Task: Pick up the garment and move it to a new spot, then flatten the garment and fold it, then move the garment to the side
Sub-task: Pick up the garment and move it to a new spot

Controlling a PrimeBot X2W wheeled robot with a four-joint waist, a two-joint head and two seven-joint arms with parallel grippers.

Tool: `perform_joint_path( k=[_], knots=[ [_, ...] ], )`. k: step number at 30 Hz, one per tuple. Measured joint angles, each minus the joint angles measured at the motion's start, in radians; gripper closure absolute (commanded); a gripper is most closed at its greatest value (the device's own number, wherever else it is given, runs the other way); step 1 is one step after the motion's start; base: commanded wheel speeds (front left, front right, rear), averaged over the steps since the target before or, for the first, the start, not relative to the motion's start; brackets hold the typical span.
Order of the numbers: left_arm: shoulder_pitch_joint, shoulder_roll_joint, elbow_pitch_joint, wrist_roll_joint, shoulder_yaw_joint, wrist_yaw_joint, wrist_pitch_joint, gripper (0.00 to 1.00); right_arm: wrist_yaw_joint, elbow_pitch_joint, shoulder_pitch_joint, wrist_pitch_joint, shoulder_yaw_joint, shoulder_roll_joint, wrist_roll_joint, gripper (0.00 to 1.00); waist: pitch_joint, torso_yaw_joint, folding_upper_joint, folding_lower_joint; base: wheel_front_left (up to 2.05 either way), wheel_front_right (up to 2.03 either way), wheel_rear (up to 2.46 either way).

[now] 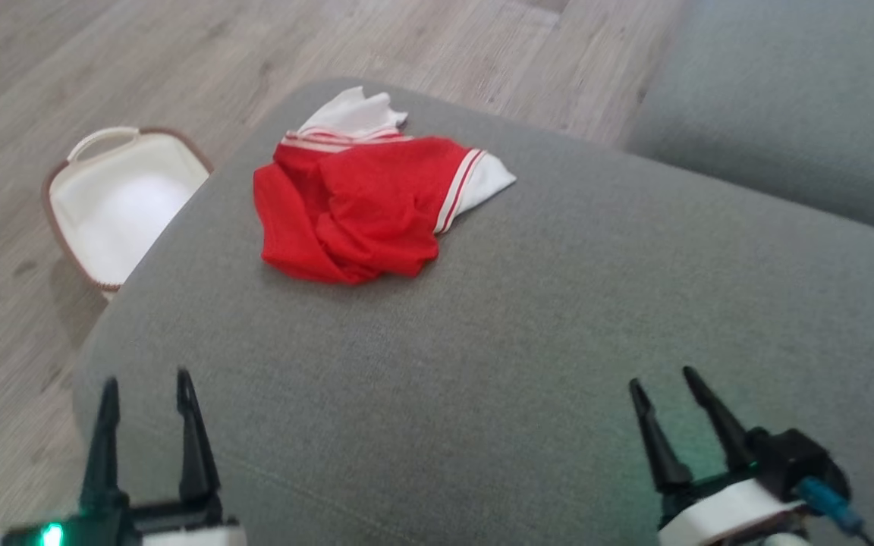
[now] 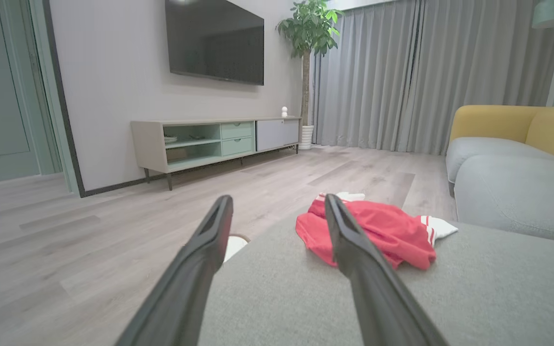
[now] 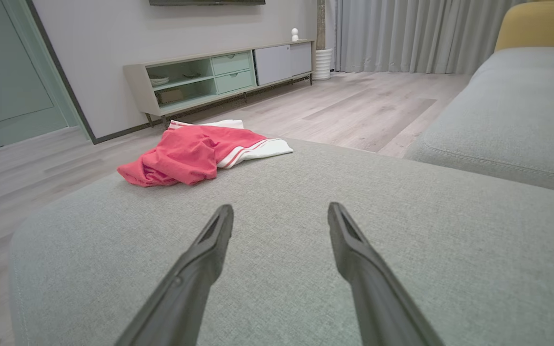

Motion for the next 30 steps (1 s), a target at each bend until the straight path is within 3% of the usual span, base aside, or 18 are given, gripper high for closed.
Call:
perform_joint_path(
  k=[4,11,14,17,23,30],
  knots=[
    [-0.099,-0.001,-0.039,0.006,0.004,-0.001,0.000,0.00,0.000,-0.056,-0.011,0.000,-0.007,-0.068,-0.017,0.00,0.071,0.006,0.0000,0.0002,0.00,0.00,0.00],
    [-0.452,0.003,0.045,-0.010,0.017,-0.072,0.000,0.00,0.000,-0.148,-0.112,0.000,-0.017,-0.235,-0.034,0.00,0.249,0.001,0.0000,0.0004,0.00,0.00,0.00],
    [-0.641,0.007,0.192,-0.031,0.012,-0.112,0.003,0.00,0.000,-0.184,-0.150,0.000,-0.020,-0.304,-0.034,0.00,0.324,0.001,0.0000,0.0005,0.00,0.00,0.00],
    [-0.829,0.007,0.392,-0.084,0.009,-0.152,0.105,0.00,0.000,-0.216,-0.174,0.000,-0.023,-0.359,-0.033,0.00,0.390,0.000,-0.0001,0.0006,0.00,0.00,0.00],
    [-1.165,0.008,0.765,-0.136,0.013,-0.168,0.314,0.00,0.000,-0.333,-0.178,0.053,-0.041,-0.444,-0.031,0.00,0.489,-0.001,-0.0001,0.0005,0.00,0.00,0.00],
    [-1.239,0.013,1.070,-0.192,0.013,-0.220,0.416,0.00,0.000,-0.411,-0.181,0.093,-0.055,-0.472,-0.021,0.00,0.541,-0.049,-0.0001,0.0002,0.00,0.00,0.00]
  ],
)
